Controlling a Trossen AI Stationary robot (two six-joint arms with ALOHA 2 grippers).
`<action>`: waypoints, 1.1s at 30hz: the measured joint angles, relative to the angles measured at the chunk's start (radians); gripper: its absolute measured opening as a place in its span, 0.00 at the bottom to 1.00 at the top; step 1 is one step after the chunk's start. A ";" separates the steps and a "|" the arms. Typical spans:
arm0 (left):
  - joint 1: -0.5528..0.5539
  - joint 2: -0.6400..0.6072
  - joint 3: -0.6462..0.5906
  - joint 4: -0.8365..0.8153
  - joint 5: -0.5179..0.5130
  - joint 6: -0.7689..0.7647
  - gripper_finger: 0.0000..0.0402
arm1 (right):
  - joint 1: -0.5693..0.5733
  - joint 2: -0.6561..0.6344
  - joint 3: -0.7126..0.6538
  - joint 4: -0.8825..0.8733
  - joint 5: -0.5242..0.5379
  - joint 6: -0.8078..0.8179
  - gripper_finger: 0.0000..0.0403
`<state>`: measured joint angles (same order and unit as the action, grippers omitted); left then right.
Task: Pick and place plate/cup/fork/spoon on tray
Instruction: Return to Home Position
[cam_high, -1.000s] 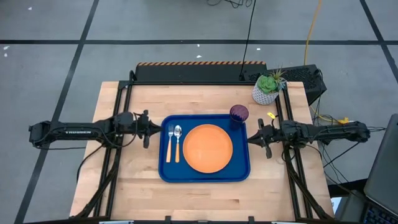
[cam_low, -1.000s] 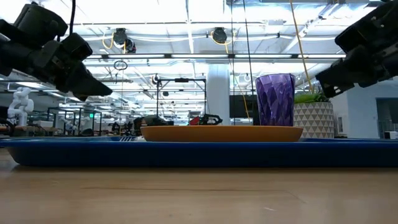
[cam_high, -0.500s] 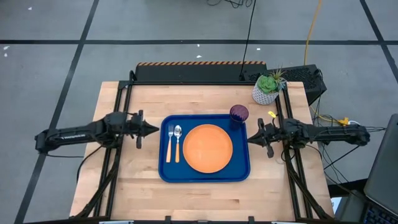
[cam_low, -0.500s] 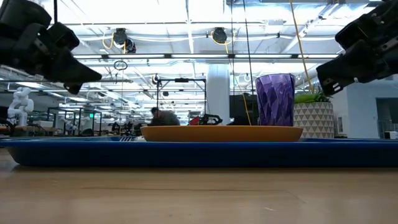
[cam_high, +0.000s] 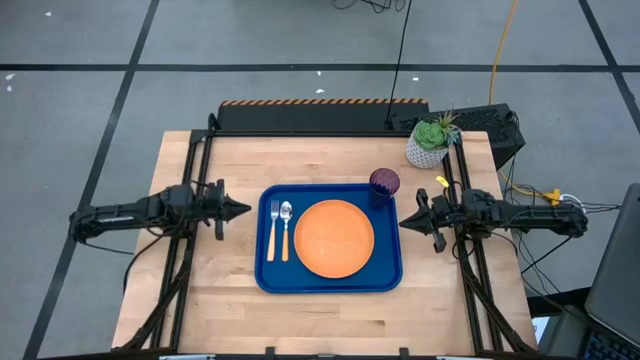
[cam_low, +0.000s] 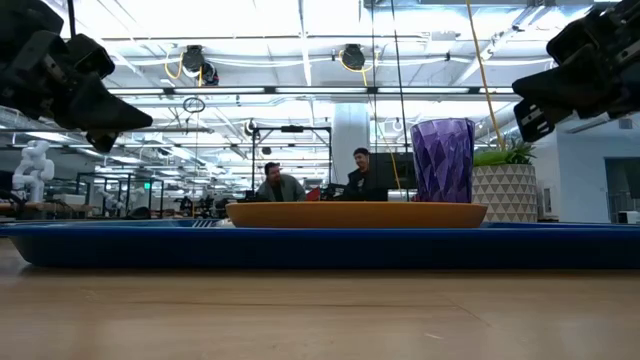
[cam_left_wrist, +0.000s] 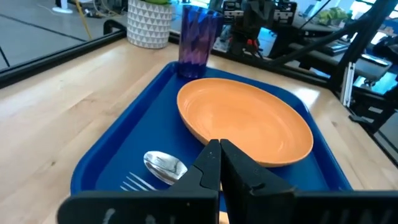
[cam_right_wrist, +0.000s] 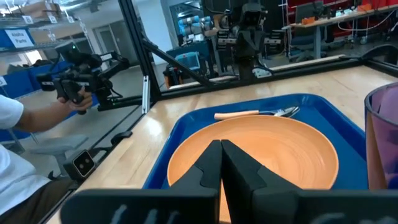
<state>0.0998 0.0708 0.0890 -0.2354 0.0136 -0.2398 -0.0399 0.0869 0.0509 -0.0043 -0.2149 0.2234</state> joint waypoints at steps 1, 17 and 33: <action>-0.022 0.000 0.000 0.001 -0.019 0.000 0.00 | 0.000 -0.002 0.000 -0.005 0.001 0.000 0.00; -0.189 -0.018 -0.079 0.284 -0.130 0.102 0.00 | 0.000 0.001 -0.001 -0.018 0.002 0.026 0.00; -0.150 -0.021 -0.079 0.314 0.011 0.195 0.00 | 0.001 -0.004 -0.003 0.025 -0.085 -0.034 0.00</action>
<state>-0.0497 0.0498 0.0101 0.0787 0.0247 -0.0446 -0.0391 0.0825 0.0483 0.0203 -0.3000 0.1890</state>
